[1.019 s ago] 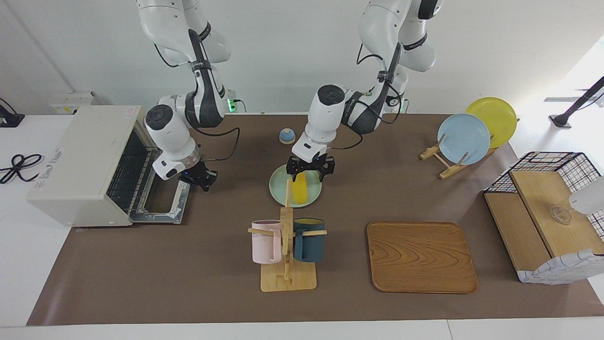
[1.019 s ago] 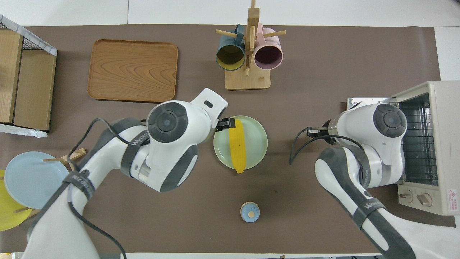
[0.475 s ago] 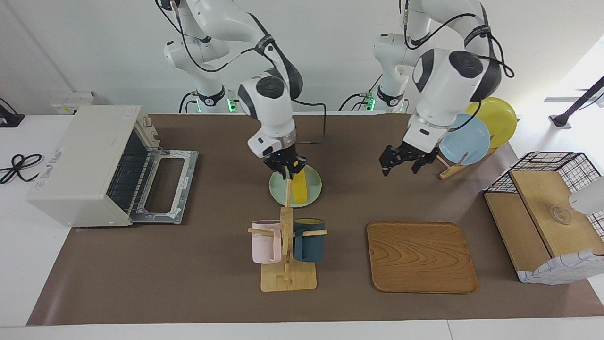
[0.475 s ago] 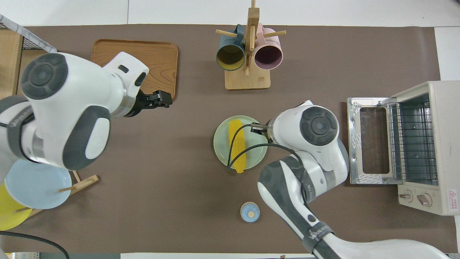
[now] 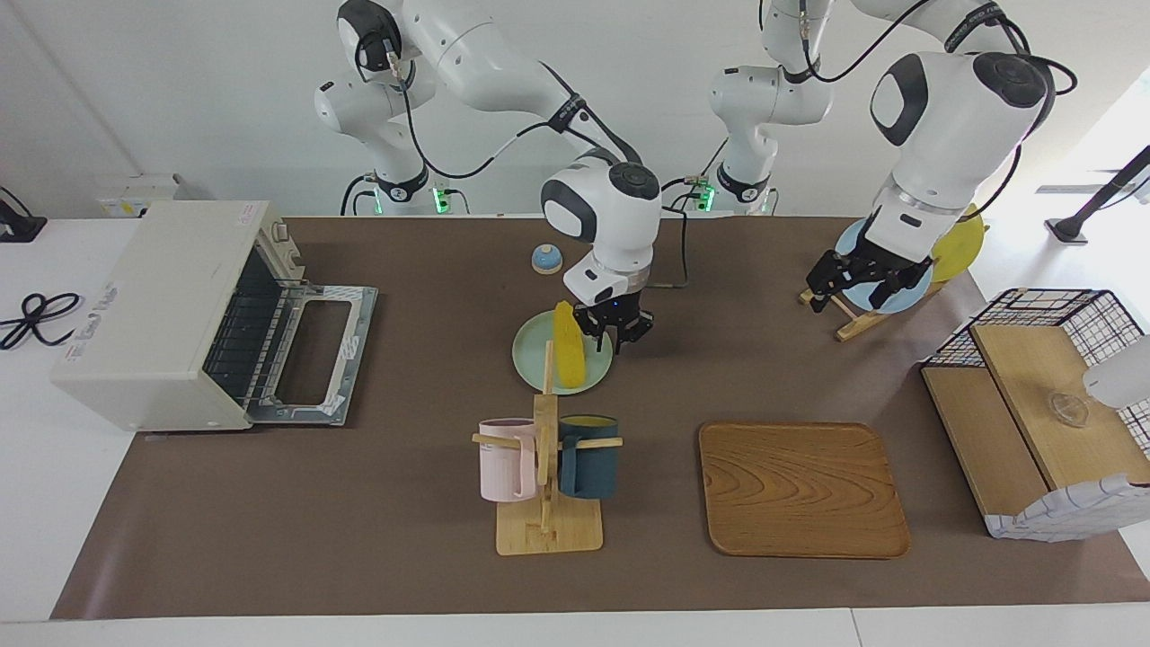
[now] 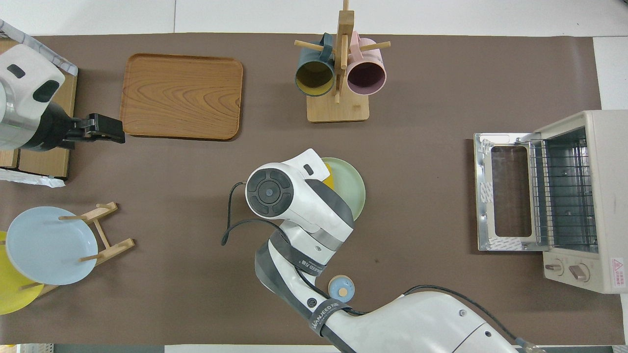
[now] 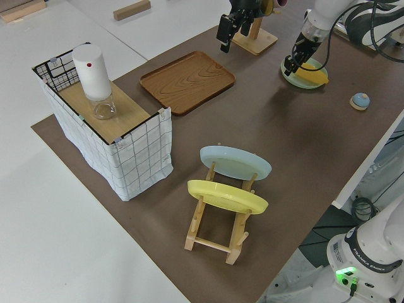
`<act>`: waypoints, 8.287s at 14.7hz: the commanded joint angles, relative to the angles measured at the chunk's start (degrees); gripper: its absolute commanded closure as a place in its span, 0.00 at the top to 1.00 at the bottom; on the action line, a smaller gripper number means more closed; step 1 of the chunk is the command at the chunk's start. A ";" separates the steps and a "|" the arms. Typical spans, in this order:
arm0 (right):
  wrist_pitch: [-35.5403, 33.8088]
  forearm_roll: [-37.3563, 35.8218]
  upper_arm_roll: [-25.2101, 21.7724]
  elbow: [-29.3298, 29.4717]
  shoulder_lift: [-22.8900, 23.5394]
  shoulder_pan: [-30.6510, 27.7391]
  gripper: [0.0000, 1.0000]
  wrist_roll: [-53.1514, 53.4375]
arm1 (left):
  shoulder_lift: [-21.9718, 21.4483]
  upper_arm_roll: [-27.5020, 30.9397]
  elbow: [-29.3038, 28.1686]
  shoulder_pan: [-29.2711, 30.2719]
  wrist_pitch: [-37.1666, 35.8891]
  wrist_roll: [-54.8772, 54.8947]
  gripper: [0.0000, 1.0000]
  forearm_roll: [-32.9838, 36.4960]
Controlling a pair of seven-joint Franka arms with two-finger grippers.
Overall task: Put corn in oven
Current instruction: 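Carry the corn with the right gripper to the open oven, then insert the corn into the oven and open the right gripper, then push the oven door shut with the right gripper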
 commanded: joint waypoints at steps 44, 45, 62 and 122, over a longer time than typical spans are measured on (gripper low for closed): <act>-22.18 -6.84 -0.42 -16.10 -20.44 -35.38 0.00 -42.06 | 0.51 -4.82 9.30 4.91 -17.60 0.76 1.00 0.86; -23.24 -6.93 -0.42 -16.19 -21.23 -35.47 0.00 -42.85 | 0.43 -4.82 9.30 4.91 -17.17 0.76 1.00 0.78; -17.27 -9.66 -0.42 -24.54 -25.19 -42.06 0.00 -47.15 | -0.45 -4.73 8.33 5.79 -17.08 0.23 1.00 0.69; -21.73 -13.61 -0.50 -21.21 -24.92 -38.54 0.00 -48.89 | -0.45 -4.73 8.33 5.79 -17.08 0.14 1.00 0.69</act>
